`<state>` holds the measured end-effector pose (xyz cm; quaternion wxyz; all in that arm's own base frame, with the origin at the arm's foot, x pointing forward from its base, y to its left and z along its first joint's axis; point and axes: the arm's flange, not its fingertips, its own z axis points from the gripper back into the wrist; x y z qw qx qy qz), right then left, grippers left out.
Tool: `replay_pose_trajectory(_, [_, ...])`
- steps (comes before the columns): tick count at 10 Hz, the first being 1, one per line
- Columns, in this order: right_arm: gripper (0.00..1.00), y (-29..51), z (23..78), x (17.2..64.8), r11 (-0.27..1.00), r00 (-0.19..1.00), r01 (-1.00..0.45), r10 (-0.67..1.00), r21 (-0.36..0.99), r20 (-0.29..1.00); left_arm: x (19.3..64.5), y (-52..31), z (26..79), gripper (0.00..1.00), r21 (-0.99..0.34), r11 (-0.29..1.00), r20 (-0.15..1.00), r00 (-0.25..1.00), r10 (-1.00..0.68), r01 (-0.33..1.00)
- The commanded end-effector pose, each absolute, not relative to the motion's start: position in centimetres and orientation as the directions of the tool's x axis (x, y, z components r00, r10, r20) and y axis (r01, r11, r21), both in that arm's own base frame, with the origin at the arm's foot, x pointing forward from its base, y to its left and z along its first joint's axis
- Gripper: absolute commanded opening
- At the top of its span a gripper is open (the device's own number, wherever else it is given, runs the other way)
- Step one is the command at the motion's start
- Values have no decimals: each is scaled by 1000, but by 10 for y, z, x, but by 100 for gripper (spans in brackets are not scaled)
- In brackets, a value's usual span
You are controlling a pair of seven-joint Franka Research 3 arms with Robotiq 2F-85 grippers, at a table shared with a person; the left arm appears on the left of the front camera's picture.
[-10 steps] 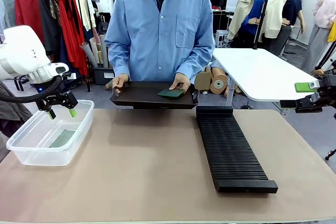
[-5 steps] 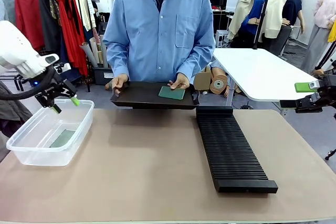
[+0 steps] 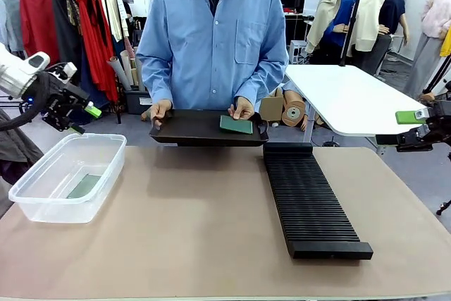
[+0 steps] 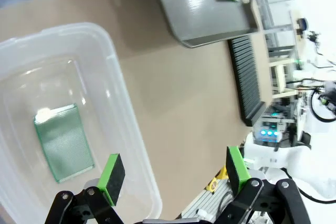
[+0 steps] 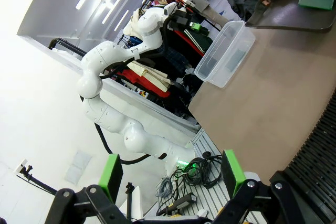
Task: Sort PCBs into racks and boxes based on the side picked up.
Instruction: Pick up the Blank PCB handed by the Human.
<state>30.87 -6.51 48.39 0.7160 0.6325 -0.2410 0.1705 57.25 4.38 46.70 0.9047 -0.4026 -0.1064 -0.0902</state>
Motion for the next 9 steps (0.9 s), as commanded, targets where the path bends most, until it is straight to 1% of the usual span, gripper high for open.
replay_pose_trajectory(1, [100,-66,488,311,138,820,-559,-55,818,569,565,50,458,100,-764,550,345,934,-94,337])
replay_pose_trajectory(2, [100,-66,488,311,138,820,-559,-55,818,569,564,53,455,100,-773,519,383,921,-76,364])
replay_pose_trajectory(4, [100,-66,488,311,138,820,-559,-55,818,569,561,61,451,100,-803,411,453,890,-49,431])
replay_pose_trajectory(6, [100,-66,488,311,138,820,-559,-55,818,569,554,66,444,100,-799,356,509,860,-32,485])
replay_pose_trajectory(9, [100,-66,488,311,138,820,-559,-55,818,569,538,69,437,100,-789,334,544,839,-12,517])
